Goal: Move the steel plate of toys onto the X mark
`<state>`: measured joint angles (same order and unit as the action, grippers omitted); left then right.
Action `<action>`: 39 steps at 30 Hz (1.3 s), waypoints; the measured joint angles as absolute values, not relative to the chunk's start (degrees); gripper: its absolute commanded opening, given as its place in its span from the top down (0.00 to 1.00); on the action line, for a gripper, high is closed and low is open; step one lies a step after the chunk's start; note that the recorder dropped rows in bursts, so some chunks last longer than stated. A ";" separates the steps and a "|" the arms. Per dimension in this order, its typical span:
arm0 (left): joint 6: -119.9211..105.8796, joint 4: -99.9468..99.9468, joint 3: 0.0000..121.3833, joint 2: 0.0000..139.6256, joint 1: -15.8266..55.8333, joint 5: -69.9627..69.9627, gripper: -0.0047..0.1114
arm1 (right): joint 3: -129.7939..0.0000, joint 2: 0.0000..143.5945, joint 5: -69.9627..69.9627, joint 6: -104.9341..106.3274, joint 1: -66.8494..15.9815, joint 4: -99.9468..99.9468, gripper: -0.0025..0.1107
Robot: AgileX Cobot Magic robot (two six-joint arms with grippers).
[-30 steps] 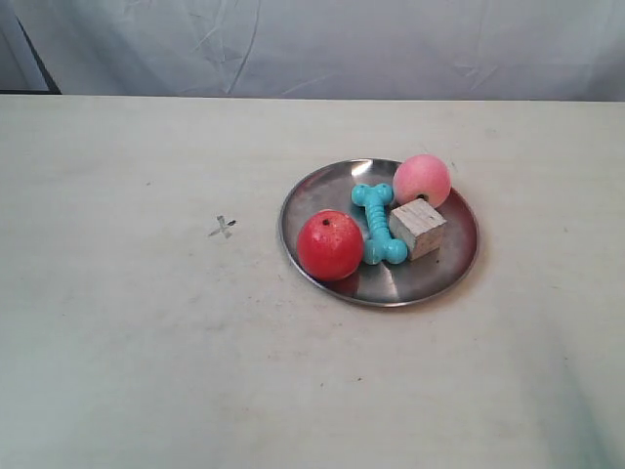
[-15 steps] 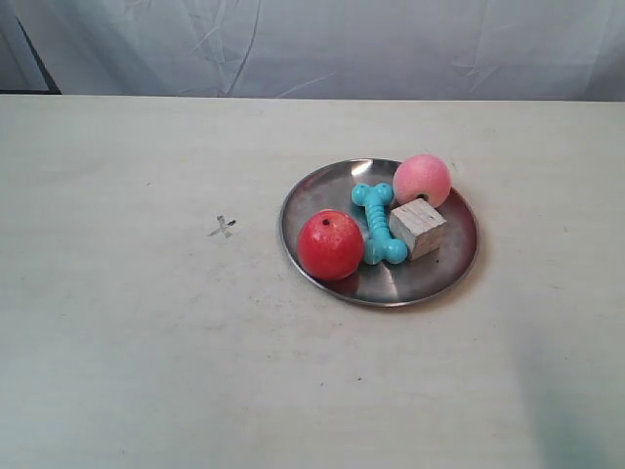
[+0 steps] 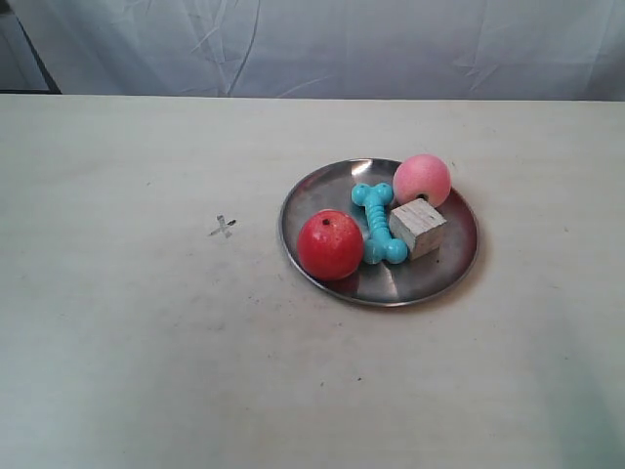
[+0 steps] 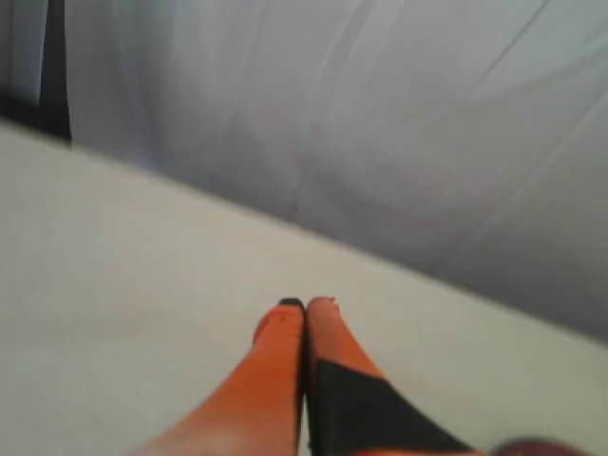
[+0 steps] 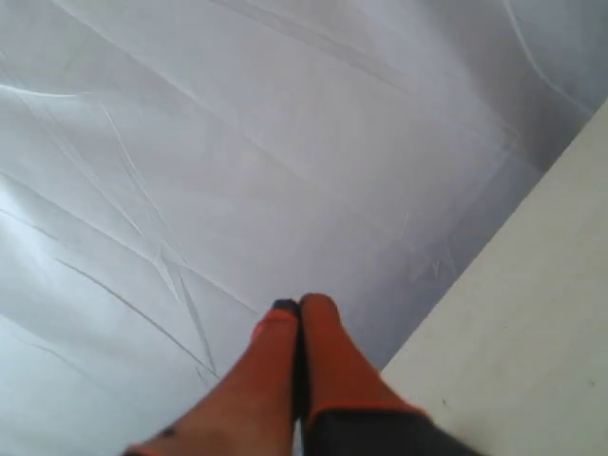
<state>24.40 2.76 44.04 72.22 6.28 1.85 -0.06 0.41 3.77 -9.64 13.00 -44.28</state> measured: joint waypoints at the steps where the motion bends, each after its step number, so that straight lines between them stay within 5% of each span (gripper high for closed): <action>1: 25.01 2.90 46.85 75.44 7.00 -2.00 0.96 | -0.06 0.94 3.25 -9.64 13.00 -43.61 0.98; 6: 21.99 6.57 56.44 89.17 12.47 -16.61 0.96 | -0.06 7.78 -4.52 -8.96 13.00 -40.00 0.98; 15: 8.29 20.16 61.68 99.17 17.27 -14.61 0.96 | -6.88 28.79 -12.43 0.43 12.78 -37.73 0.98; 28: -24.29 60.37 66.63 114.61 15.70 -34.11 0.96 | -39.00 80.66 -29.17 14.17 12.66 -38.77 0.98; 39: -30.38 65.51 66.82 116.21 8.63 -40.00 0.96 | -55.17 109.39 -41.95 34.25 12.44 -57.05 0.97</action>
